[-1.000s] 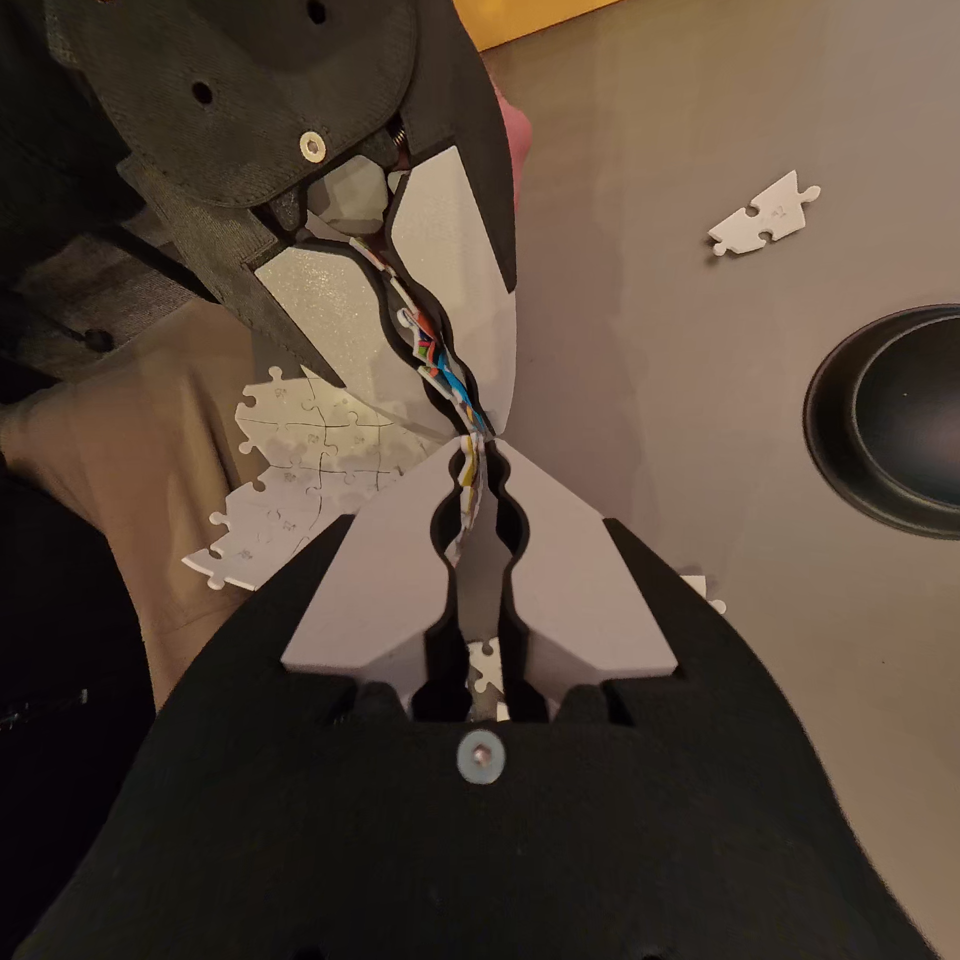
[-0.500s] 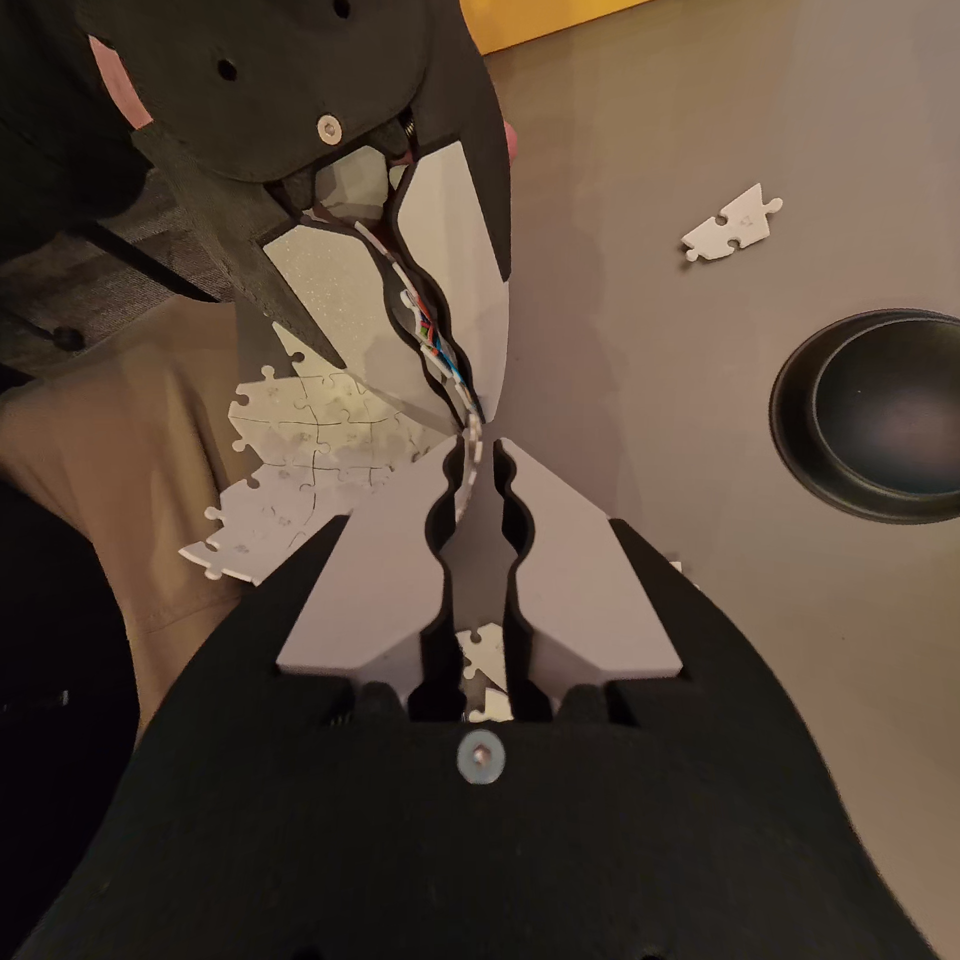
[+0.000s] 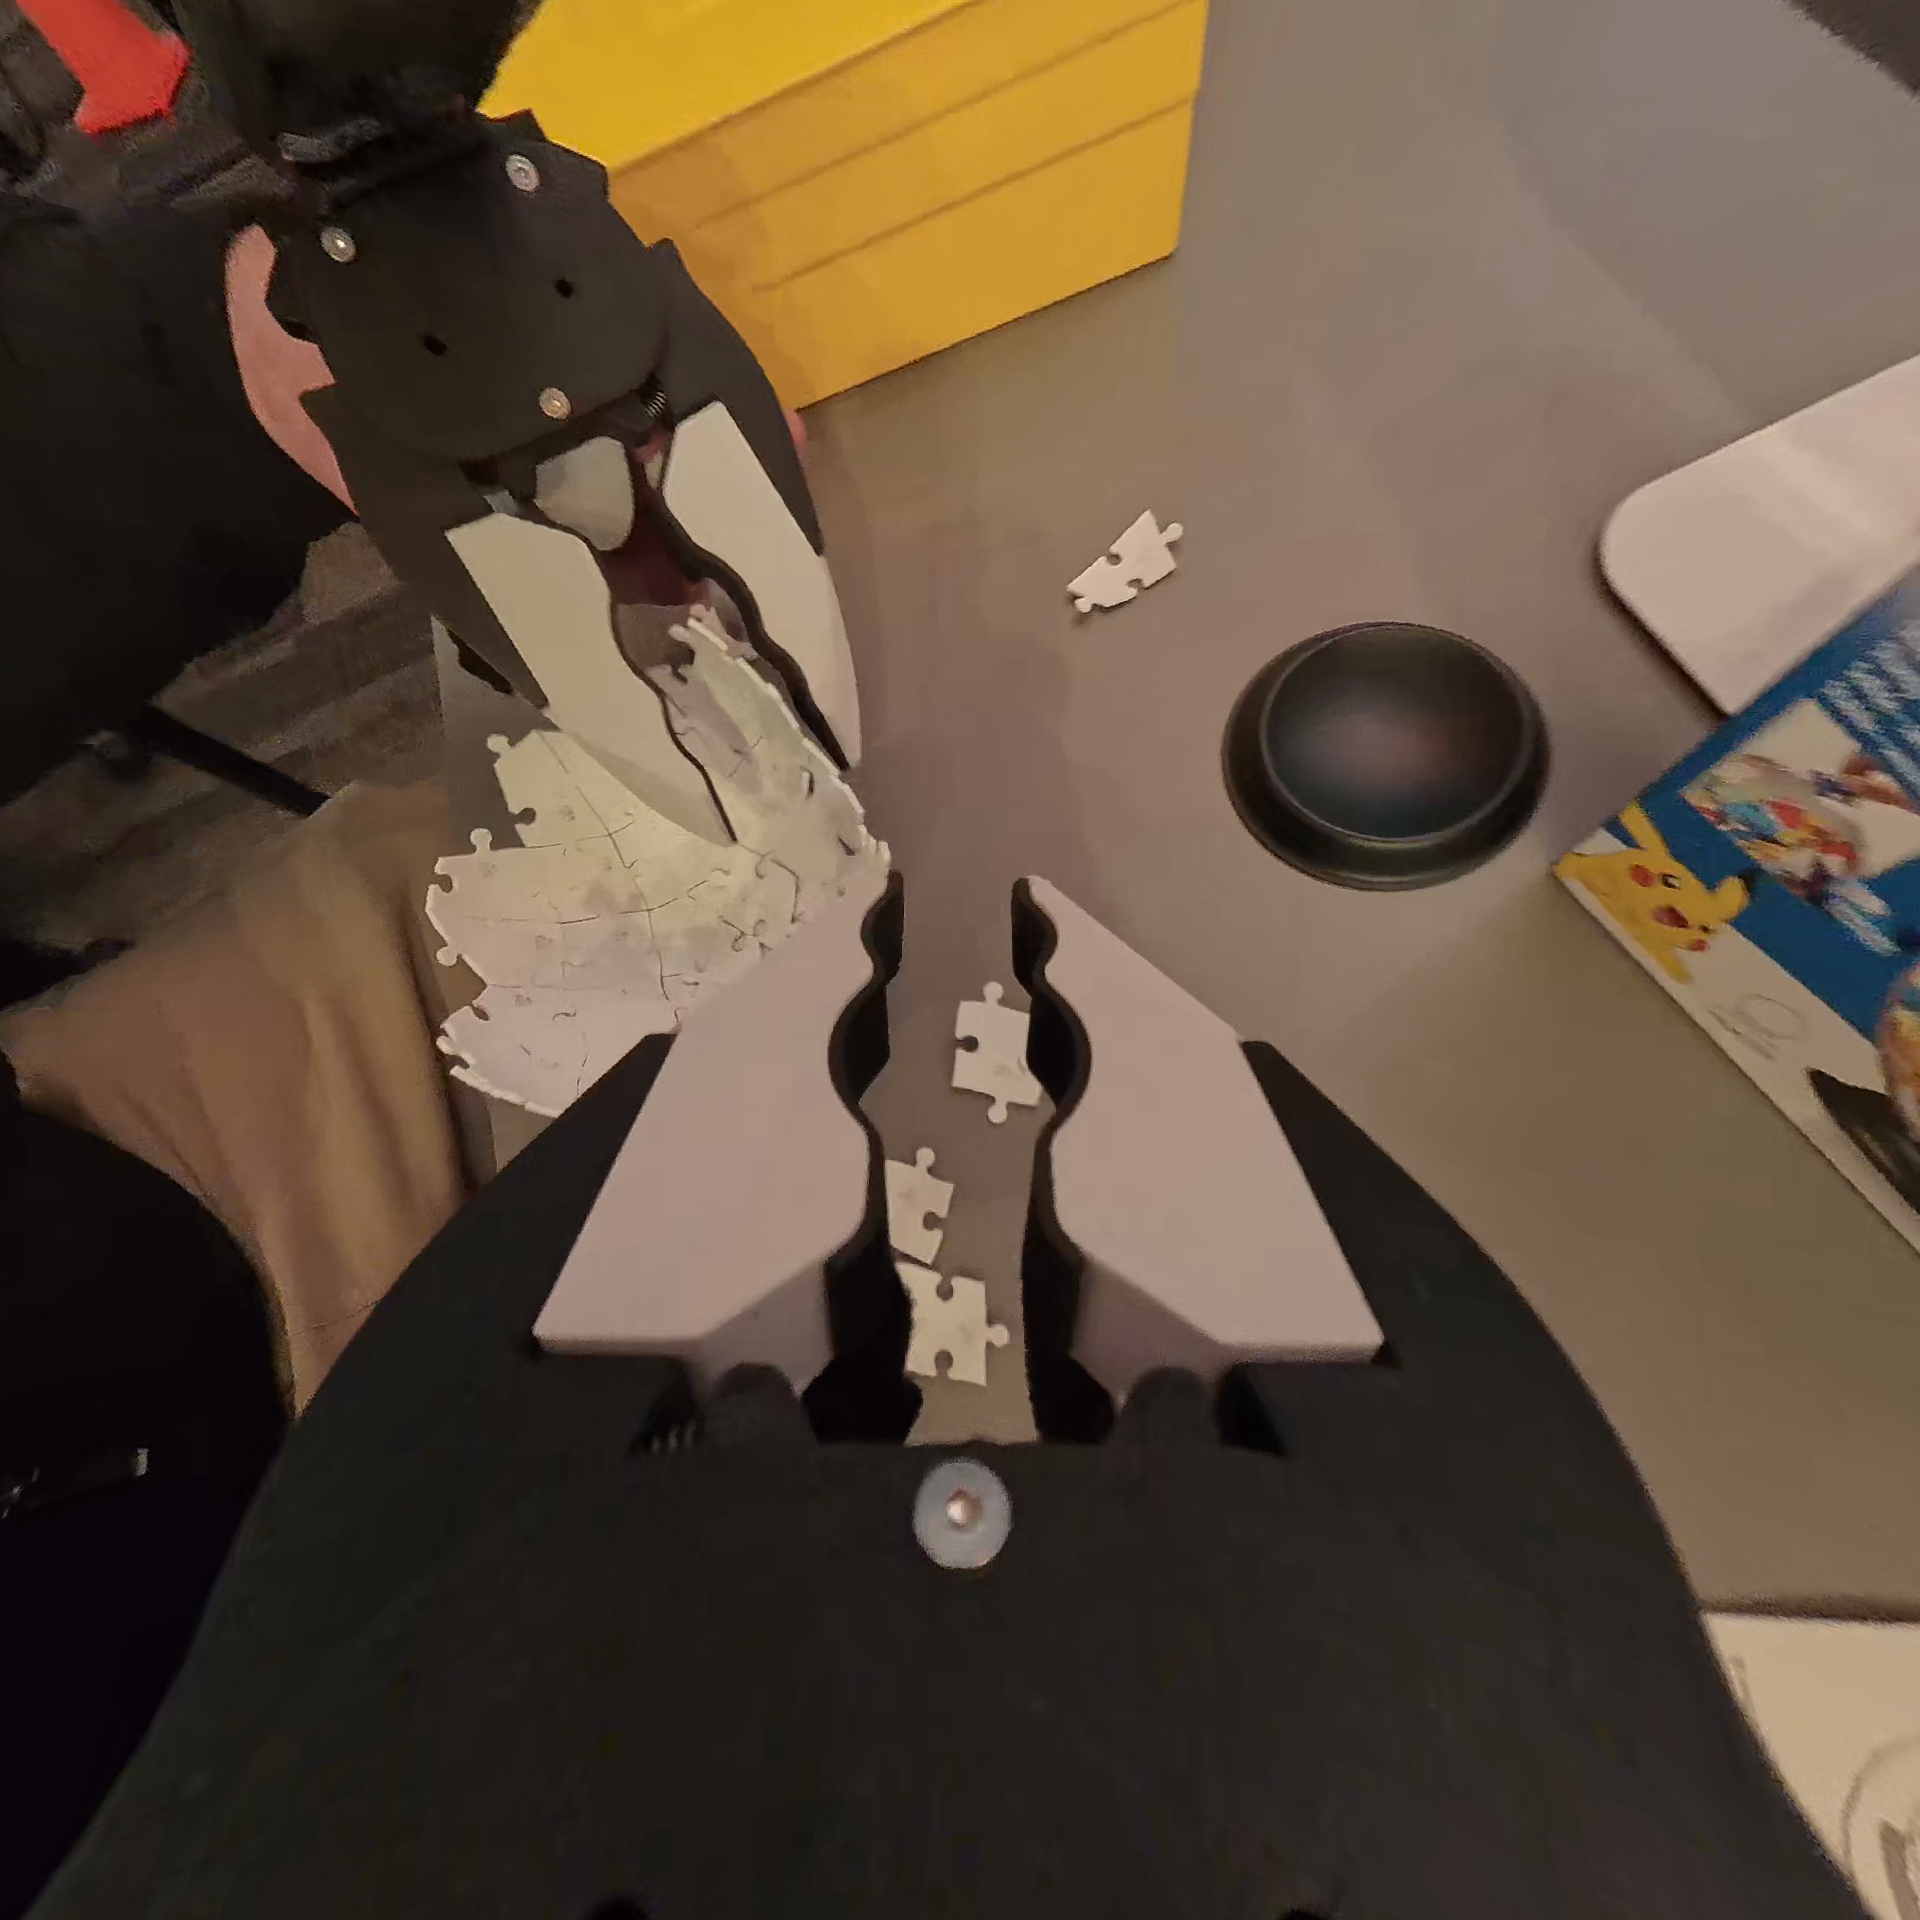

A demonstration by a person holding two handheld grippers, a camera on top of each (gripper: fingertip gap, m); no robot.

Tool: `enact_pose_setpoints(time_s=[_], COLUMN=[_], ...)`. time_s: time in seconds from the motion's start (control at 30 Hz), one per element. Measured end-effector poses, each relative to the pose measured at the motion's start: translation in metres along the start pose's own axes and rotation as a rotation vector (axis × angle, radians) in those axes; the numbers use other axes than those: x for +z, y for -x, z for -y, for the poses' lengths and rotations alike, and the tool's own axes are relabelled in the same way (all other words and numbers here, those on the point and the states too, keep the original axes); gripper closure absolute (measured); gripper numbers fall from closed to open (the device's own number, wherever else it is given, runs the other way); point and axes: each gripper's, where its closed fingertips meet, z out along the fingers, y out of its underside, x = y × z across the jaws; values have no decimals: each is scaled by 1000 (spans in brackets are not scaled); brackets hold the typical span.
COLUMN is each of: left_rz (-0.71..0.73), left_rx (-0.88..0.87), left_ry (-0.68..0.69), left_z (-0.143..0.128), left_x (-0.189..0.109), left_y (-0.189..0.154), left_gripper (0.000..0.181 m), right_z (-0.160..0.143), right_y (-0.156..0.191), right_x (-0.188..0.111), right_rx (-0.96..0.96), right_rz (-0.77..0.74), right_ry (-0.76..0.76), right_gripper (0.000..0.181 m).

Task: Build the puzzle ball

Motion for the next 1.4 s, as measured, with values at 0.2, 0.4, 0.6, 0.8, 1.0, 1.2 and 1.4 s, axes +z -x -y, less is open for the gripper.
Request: enact_pose_setpoints(time_s=[0.2, 0.4, 0.6, 0.8, 1.0, 1.2, 1.4], left_rz=[85, 180, 196, 176, 193, 223, 245], left_rx=[-8, -17, -30, -30, -13, -26, -23], left_ry=[97, 181, 140, 88, 133, 174, 185], left_z=[-12, -31, -36, -35, -27, -27, -26], left_x=[-10, -3, -6, -3, 0, 3, 4], left_y=[1, 4, 6, 6, 6, 7, 5], left_gripper=[147, 157, 166, 170, 171, 172, 171], right_z=[-2, -6, 17, -7, -28, -33, -35], right_y=[-4, 8, 34, 43, 37, 37, 38], right_x=[-14, 4, 37, 72, 87, 88, 86], right_rx=[2, -91, -222, -338, -316, -284, -270], right_rz=[-23, -38, 66, 153, 165, 171, 157], right_ry=[-40, 11, 41, 265, 385, 407, 433], right_gripper=[157, 156, 157, 157, 162, 179, 179])
